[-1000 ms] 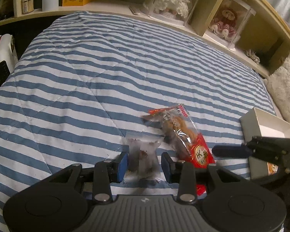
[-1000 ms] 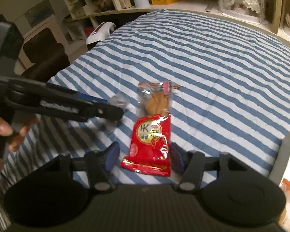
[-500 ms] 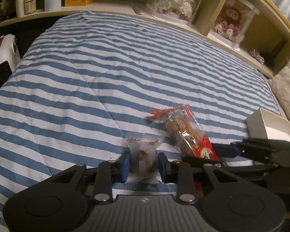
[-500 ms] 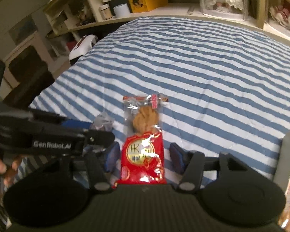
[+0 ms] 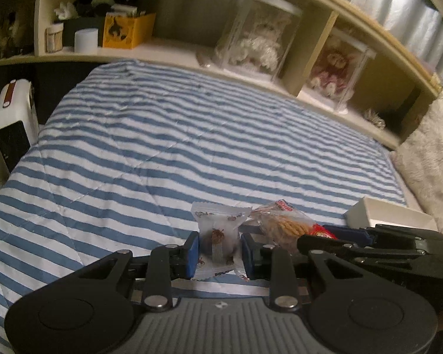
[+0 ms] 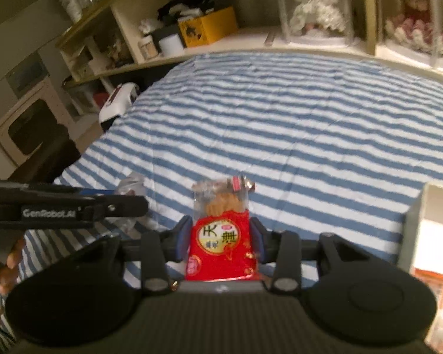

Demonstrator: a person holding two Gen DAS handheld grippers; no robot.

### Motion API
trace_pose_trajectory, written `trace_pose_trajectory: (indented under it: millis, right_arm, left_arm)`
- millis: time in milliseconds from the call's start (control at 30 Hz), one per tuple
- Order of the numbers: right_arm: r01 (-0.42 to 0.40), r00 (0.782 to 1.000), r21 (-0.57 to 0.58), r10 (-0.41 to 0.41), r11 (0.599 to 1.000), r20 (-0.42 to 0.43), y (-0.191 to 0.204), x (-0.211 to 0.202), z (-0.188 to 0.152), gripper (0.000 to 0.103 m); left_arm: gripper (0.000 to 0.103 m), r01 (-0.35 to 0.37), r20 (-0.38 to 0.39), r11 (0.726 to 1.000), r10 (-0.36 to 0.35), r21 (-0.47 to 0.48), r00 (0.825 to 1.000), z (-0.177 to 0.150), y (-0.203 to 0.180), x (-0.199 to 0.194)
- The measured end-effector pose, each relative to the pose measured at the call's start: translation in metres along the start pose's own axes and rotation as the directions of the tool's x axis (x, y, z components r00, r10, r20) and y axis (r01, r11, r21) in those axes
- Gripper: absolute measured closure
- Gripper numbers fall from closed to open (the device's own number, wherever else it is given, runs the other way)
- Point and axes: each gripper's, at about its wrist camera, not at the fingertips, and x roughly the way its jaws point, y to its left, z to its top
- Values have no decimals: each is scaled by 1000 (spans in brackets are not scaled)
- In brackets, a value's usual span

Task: Organize snacks
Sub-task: 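Grasp the clear small packet with the left tool while the right tool grasps the red Tianjin bag, then carry both held packets into the white tray and open both tools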

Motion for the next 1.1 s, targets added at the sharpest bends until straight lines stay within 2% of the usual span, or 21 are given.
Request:
trace_pose_trajectory:
  millis: [167,267,467,733,967,1067,1100]
  right_arm:
    - [18,999,8,-19,1000,35,-4,-28,1,56]
    - [37,999,3,-37,999,25,-5,-37,-4,56]
    - [61,994,3,-60,998,-93,-5,-30,-23,55]
    - [90,973,-20,-93,996,-211,-1,-15,-51,52]
    - [92,976,-3,-91,996,-198,1,-2,-52,38]
    - [101,975,-11,-102,995,-196,1,5,-53,40]
    - [105,975,-14,-106,994,-197,0,8,-51,51]
  left_arm:
    - [71,18,10,1000,-18,6,1000,-4,-7,-13]
    - [71,23,9,1000,-23,5,1000,-9,-8,-18]
    - [71,32,11,999,-32,2,999,-12,-10,-23]
    - [71,39,-12,999,-39,17,999,-16,-14,-19]
    - [71,21,-48,999,-20,34,999,-21,-16,-8]
    - [71,15,-51,999,-13,35,999,-22,-16,-7]
    - [71,14,-47,999,-13,34,999,-21,-16,-8]
